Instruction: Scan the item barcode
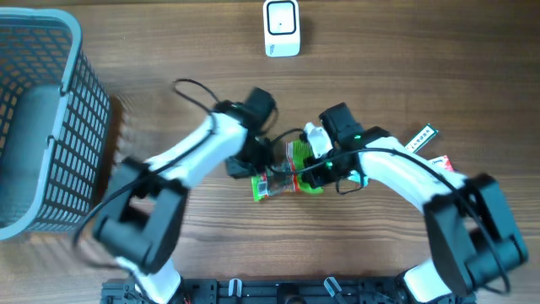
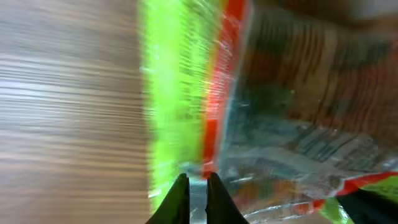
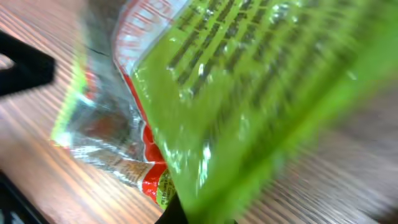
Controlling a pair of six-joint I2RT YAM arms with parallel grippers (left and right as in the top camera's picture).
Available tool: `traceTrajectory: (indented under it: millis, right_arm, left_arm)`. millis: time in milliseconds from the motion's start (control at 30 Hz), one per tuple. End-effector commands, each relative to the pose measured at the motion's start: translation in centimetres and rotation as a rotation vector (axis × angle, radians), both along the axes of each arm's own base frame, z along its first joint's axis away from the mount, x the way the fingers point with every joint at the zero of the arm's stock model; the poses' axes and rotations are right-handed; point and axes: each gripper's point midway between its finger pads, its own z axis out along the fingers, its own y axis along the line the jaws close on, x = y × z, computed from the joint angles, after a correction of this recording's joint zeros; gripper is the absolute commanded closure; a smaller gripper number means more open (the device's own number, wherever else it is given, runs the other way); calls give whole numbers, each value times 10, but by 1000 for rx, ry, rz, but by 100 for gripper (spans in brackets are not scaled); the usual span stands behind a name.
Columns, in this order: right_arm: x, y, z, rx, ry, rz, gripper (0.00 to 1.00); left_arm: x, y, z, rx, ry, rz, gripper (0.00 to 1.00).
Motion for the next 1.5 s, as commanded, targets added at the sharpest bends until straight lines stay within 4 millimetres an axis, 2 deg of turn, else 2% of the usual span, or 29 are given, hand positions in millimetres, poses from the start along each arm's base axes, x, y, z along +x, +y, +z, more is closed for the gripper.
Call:
traceTrajectory:
  millis: [0,67,100,167,300,333,433,467,533,667,833,1033,1133,1200,1233,1267,1300,1333,1433,1467]
  right_arm:
    - [21,12,56,115,-137,-8,95]
    - [22,13,65,127,-162,-8,95]
    - [22,13,70,134,-174,-9,96]
    - [25,13,83,136,-205,-10,96]
    - [36,9,124,85,-278,43,96]
    - [36,9,146,75,-311,104,96]
    - [37,9,187,66,-397,219,96]
    - [41,11,206,72,-441,239,96]
    - [45,14,230,85,-498,253,96]
    - [48,15,258,97,-564,275,96]
    - [45,16,259,100,-575,312,96]
    - [50,27,267,117,-642,349,96]
    - [44,37,262,102,-645,399,96]
    - [46,34,248,62,-605,391,95]
    - [48,30,240,29,-580,370,76]
    - [53,22,230,-23,-550,326,50]
    - [58,13,218,-89,-518,284,41]
    - [64,8,208,-135,-501,263,32]
    - [75,-9,175,-274,-453,241,25]
    - [73,-13,160,-308,-405,245,23]
  left_arm:
    - [30,11,89,-177,-231,17,86]
    - [33,22,126,-241,-324,36,82]
    - [33,35,150,-262,-395,64,80]
    - [34,62,181,-249,-509,122,66]
    - [39,130,217,-91,-702,269,52]
    - [40,154,224,-29,-746,334,50]
    - [45,194,228,96,-785,436,30]
    - [49,208,226,142,-792,473,17]
    - [58,217,221,158,-788,498,3]
    - [67,221,202,174,-728,501,0]
    - [73,221,183,186,-671,495,0]
    - [74,221,181,185,-664,497,0]
    - [74,221,181,185,-664,497,0]
    - [74,221,181,185,-664,497,0]
    - [74,221,181,185,-664,497,0]
    - [74,221,181,185,-664,497,0]
    - [74,221,181,185,-664,497,0]
    - [74,221,181,185,-664,497,0]
    - [74,221,181,185,-664,497,0]
    - [74,221,181,185,-664,497,0]
